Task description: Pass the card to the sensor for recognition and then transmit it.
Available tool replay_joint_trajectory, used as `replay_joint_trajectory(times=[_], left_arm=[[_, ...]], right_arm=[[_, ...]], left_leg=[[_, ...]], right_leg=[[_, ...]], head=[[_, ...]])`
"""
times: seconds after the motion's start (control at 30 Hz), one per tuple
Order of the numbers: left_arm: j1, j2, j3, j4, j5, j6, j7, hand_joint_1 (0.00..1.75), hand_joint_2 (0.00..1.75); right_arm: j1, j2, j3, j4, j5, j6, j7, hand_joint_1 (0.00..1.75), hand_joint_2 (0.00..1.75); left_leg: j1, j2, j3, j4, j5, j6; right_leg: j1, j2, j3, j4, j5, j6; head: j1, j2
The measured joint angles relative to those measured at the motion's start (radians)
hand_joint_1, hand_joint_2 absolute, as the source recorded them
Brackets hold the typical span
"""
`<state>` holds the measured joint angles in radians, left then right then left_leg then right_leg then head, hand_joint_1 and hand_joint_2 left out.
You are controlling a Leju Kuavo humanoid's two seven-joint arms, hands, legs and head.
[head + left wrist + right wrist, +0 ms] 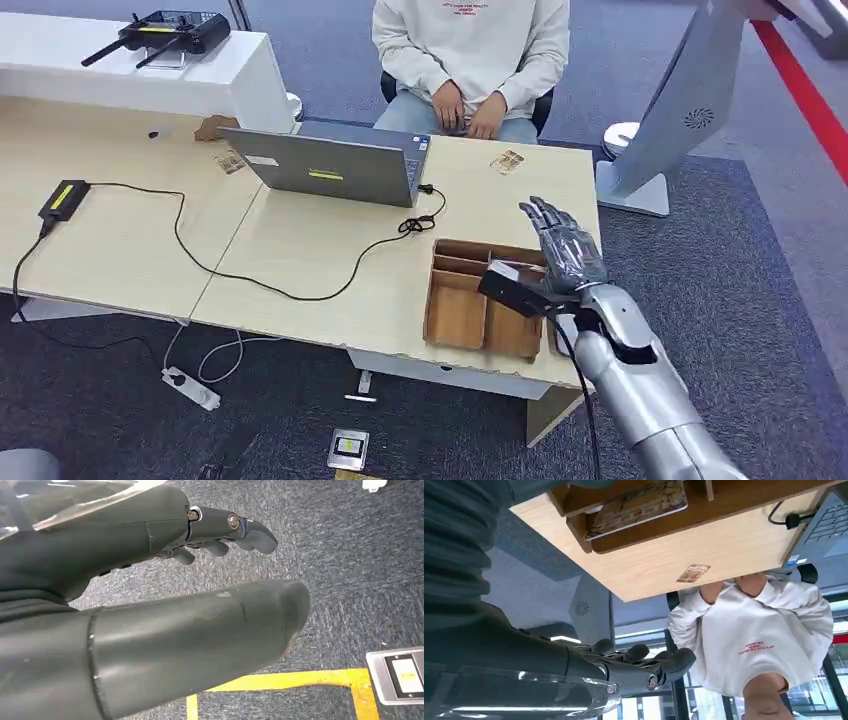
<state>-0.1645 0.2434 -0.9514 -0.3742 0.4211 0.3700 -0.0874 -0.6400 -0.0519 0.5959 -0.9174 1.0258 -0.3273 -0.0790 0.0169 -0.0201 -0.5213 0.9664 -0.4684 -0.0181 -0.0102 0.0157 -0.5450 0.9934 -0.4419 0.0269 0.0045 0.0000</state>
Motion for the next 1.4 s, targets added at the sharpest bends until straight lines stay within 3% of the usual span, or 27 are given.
replay_joint_trajectory(times=[0.3,0.33,0.37,0.4,0.43,0.47,1.1,1.27,1.4], left_arm=[[0.000,0.000,0.004,0.002,-0.002,0.000,0.003,0.00,0.00],[0.000,0.000,0.006,0.002,-0.004,0.001,0.004,0.00,0.00],[0.000,0.000,0.009,0.003,-0.006,0.001,0.004,0.00,0.00],[0.000,0.000,0.011,0.003,-0.010,0.002,0.004,0.00,0.00],[0.000,0.000,0.013,0.005,-0.012,0.003,0.004,0.00,0.00],[0.000,-0.001,0.016,0.006,-0.016,0.003,0.004,0.00,0.00],[0.001,-0.004,0.054,0.019,-0.092,0.000,0.005,0.00,0.00],[0.004,-0.004,0.072,0.019,-0.131,0.000,0.006,0.00,0.00],[0.011,-0.019,0.088,0.019,-0.126,0.043,-0.001,0.00,0.00]], right_arm=[[-0.006,0.010,0.000,0.009,0.002,0.034,0.000,0.00,1.75],[-0.007,0.010,0.001,0.009,0.003,0.042,0.003,0.12,1.75],[-0.006,0.009,0.001,0.009,0.004,0.049,0.004,0.35,1.75],[-0.006,0.009,0.001,0.009,0.004,0.056,0.006,0.70,1.75],[-0.006,0.009,0.001,0.009,0.005,0.063,0.009,1.55,1.75],[-0.006,0.008,0.000,0.008,0.004,0.072,0.013,1.71,1.75],[0.001,-0.020,-0.019,-0.036,-0.043,0.182,0.046,1.75,1.75],[-0.029,-0.048,-0.026,-0.028,-0.088,0.174,-0.026,1.75,1.75],[-0.040,-0.069,-0.037,-0.024,-0.094,0.148,-0.034,1.75,1.75]], left_leg=[[0.000,0.000,0.000,0.000,0.000,0.000],[0.000,0.000,0.000,0.000,0.000,0.000],[0.000,0.000,0.000,0.000,0.000,0.000],[0.000,0.000,0.000,0.000,0.000,0.000],[0.000,0.000,0.000,0.000,0.000,0.000],[0.000,0.000,0.000,0.000,0.000,0.000],[0.000,0.000,0.000,0.000,0.000,0.000],[0.000,0.000,0.000,0.000,0.000,0.000],[-0.001,0.000,0.000,0.000,0.000,0.000]], right_leg=[[0.000,0.000,0.000,0.000,0.000,0.000],[0.000,0.000,0.000,0.000,0.000,0.000],[0.000,0.000,0.000,0.000,0.000,0.000],[0.000,0.000,0.000,0.000,0.000,0.000],[0.000,0.000,0.000,0.000,0.000,0.000],[0.000,0.000,0.000,0.000,0.000,0.000],[0.000,0.000,0.000,0.000,0.000,0.000],[0.000,0.000,0.000,0.000,0.000,0.000],[0.000,0.000,0.000,0.000,0.000,0.000]], head=[[0.000,0.000],[0.000,0.000],[0.000,0.000],[0.000,0.000],[0.000,0.000],[0.000,0.000],[0.000,0.000],[0.000,0.000],[0.000,0.000]])
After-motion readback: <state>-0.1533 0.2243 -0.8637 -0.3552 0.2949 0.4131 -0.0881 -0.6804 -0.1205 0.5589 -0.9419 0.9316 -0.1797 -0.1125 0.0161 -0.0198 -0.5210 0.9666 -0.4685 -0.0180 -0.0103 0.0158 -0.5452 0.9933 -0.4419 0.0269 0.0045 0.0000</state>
